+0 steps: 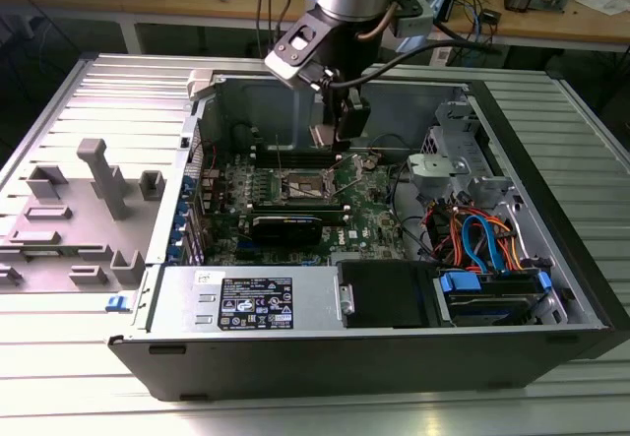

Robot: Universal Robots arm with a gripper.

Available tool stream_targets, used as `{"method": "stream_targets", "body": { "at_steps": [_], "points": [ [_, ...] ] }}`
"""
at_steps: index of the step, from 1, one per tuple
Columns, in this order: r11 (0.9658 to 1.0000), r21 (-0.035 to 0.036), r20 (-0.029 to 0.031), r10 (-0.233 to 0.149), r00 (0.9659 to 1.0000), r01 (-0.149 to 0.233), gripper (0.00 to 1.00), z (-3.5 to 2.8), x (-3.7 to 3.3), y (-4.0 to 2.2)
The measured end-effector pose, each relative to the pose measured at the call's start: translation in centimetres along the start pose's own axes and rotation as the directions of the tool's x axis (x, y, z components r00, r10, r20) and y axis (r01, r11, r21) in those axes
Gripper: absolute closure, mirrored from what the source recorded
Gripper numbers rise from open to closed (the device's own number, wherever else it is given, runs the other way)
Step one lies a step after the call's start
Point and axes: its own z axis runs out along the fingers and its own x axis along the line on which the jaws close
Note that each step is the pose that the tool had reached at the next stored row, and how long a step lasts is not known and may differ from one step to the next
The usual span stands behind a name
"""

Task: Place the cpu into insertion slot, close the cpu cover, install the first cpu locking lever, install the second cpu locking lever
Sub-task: 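Place the cpu into insertion slot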

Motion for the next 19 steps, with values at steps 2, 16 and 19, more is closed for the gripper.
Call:
{"method": "stream_targets", "body": {
  "at_steps": [2, 16, 19],
  "points": [
    [0.9997, 0.008, -0.001, 0.022, 0.9997, -0.022, 0.46, 0.15, 0.0, 0.0],
    [0.9995, 0.0119, -0.0015, 0.03, 0.9995, -0.03, 0.46, 0.22, -0.01, 0.0],
    [0.9994, 0.0117, -0.0014, 0.032, 0.9995, -0.032, 0.46, 0.27, 0.0, 0.0]
  ]
}}
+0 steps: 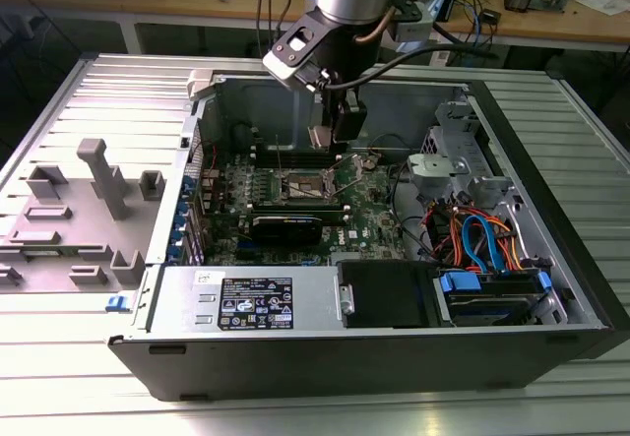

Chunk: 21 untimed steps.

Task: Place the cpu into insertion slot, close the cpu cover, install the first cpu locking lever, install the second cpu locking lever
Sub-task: 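Place the cpu into insertion slot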

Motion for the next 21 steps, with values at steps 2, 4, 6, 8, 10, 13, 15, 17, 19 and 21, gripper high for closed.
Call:
{"method": "stream_targets", "body": {
  "at_steps": [2, 4, 6, 8, 10, 13, 15, 17, 19, 21],
  "points": [
    [0.9999, -0.0004, 0.0007, 0.015, 0.9999, -0.015, 0.46, 0.14, -0.01, 0.0],
    [0.9986, -0.0017, 0.001, 0.053, 0.9986, -0.053, 0.46, 0.35, -0.02, 0.0],
    [0.9975, -0.0023, 0.0011, 0.071, 0.9975, -0.071, 0.46, 0.43, -0.02, -0.01],
    [0.9969, -0.0029, 0.0009, 0.079, 0.9969, -0.079, 0.46, 0.53, -0.03, -0.01],
    [0.9967, -0.0102, 0.0014, 0.08, 0.9968, -0.08, 0.46, 0.7, -0.03, -0.05],
    [0.9967, -0.0155, 0.002, 0.08, 0.9968, -0.08, 0.46, 0.81, -0.03, -0.09],
    [0.9967, -0.0175, 0.0018, 0.08, 0.9968, -0.08, 0.46, 0.82, -0.03, -0.1],
    [0.9967, -0.0175, 0.0017, 0.08, 0.9968, -0.08, 0.46, 0.82, -0.03, -0.1],
    [0.9967, -0.0175, 0.0016, 0.08, 0.9968, -0.08, 0.46, 0.82, -0.03, -0.1],
    [0.9967, -0.0175, 0.0016, 0.08, 0.9968, -0.08, 0.46, 0.82, -0.03, -0.1]
  ]
}}
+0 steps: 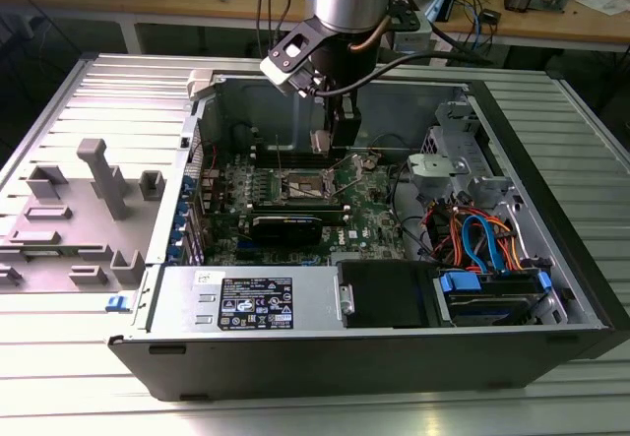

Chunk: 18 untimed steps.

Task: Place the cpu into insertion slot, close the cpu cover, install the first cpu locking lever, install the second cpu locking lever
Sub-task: 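Place the cpu into insertion slot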

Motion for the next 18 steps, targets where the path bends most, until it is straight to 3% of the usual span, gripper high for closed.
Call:
{"method": "stream_targets", "body": {
  "at_steps": [5, 10, 12, 15, 18],
  "points": [
    [1.0, -0.0011, -0.0002, 0.0, 1.0, 0.0, 0.46, 0.04, 0.0, 0.0],
    [1.0, -0.0045, -0.0004, 0.0, 1.0, 0.0, 0.46, 0.95, -0.01, -0.44],
    [1.0, -0.0087, -0.0002, -0.001, 1.0, 0.001, 0.46, 1.48, -0.02, -0.6],
    [0.9999, -0.0156, 0.0003, 0.002, 1.0, -0.002, 0.46, 1.68, 0.03, -0.82],
    [0.9998, -0.018, 0.0005, 0.006, 1.0, -0.006, 0.46, 1.8, 0.07, -1.07]
  ]
}}
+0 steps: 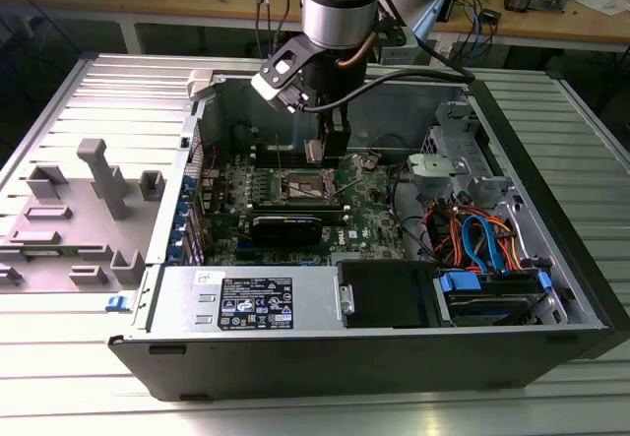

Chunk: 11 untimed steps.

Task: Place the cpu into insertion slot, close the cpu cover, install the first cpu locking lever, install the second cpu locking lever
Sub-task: 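Place the cpu into insertion slot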

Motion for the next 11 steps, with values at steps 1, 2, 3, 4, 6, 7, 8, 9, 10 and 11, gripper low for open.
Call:
{"method": "stream_targets", "body": {
  "at_steps": [1, 2, 3, 4, 6, 7, 8, 9, 10, 11],
  "points": [
    [1.0, 0.0, 0.0001, 0.0, 1.0, 0.0, 0.46, 0.0, 0.0, 0.0],
    [1.0, -0.0001, -0.0002, 0.0, 1.0, 0.0, 0.46, 0.01, 0.0, -0.02],
    [1.0, -0.0001, -0.0001, 0.0, 1.0, 0.0, 0.46, 0.01, 0.0, -0.04],
    [1.0, -0.0001, -0.0002, 0.0, 1.0, 0.0, 0.46, 0.01, 0.0, -0.04],
    [1.0, -0.0002, -0.0002, 0.0, 1.0, 0.0, 0.46, 0.01, 0.0, -0.04],
    [1.0, -0.0001, -0.0001, 0.0, 1.0, 0.0, 0.46, 0.01, 0.0, -0.04],
    [1.0, -0.0001, -0.0001, 0.0, 1.0, 0.0, 0.46, 0.0, 0.0, -0.04],
    [1.0, -0.0001, -0.0001, 0.0, 1.0, 0.0, 0.46, 0.01, 0.0, -0.04],
    [1.0, -0.0001, -0.0001, 0.0, 1.0, 0.0, 0.46, 0.01, 0.0, -0.05],
    [1.0, -0.0001, -0.0001, 0.0, 1.0, 0.0, 0.46, 0.01, 0.0, -0.05]
  ]
}}
